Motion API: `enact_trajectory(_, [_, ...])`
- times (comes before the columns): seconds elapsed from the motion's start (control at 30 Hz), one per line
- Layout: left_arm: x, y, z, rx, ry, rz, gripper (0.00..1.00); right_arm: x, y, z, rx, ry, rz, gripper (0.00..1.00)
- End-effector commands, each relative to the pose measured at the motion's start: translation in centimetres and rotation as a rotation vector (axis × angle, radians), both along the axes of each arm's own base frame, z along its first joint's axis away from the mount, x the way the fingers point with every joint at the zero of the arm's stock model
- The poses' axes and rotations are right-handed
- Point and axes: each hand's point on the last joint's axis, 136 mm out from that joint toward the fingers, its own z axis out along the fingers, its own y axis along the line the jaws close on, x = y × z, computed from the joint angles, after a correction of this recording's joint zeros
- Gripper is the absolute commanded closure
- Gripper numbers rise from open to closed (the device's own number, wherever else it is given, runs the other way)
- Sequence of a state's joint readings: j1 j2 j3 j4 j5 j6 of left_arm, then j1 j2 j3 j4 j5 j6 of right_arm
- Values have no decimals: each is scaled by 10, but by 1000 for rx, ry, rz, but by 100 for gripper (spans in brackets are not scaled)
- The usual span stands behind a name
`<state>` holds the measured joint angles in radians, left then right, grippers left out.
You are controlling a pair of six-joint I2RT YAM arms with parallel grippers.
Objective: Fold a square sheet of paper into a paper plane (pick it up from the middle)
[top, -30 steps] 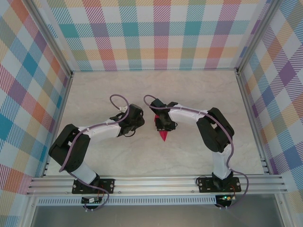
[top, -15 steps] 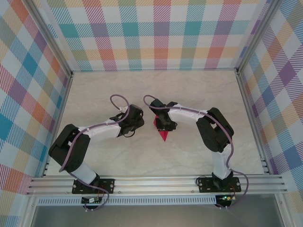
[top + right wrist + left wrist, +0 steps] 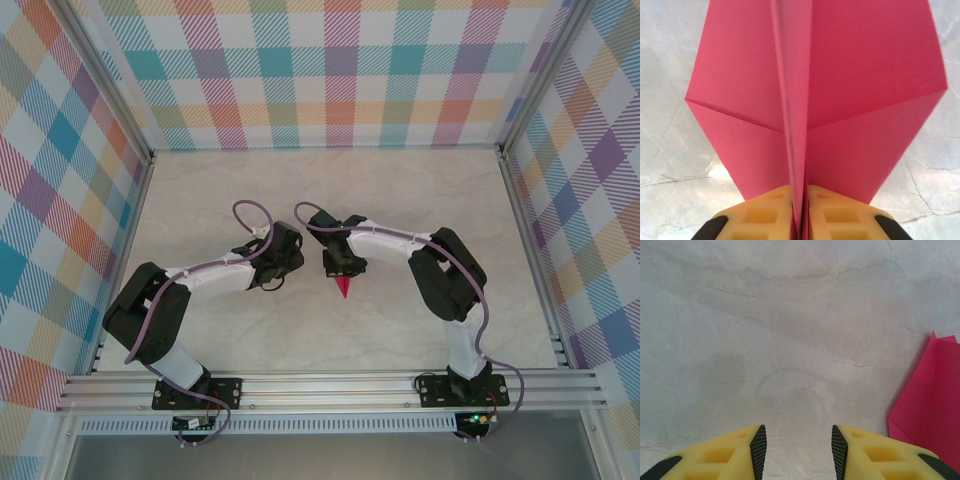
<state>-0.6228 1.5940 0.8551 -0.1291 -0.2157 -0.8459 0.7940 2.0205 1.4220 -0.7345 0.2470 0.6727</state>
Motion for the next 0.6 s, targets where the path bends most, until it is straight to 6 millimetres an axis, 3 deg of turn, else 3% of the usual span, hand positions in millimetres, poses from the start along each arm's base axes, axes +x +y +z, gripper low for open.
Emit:
enact_trajectory(0.0, [0,11,1,34,0,18,58,-2,-4,-6,-51,18,6,83])
enact_trajectory(0.33, [-3,23,6,66,-3,38,52,-3,-2,-15,-51,37,4,85])
enact_trajectory(0.57, [-13,67,18,157,-4,112,26,5,-2,4,-46,-18,3,95])
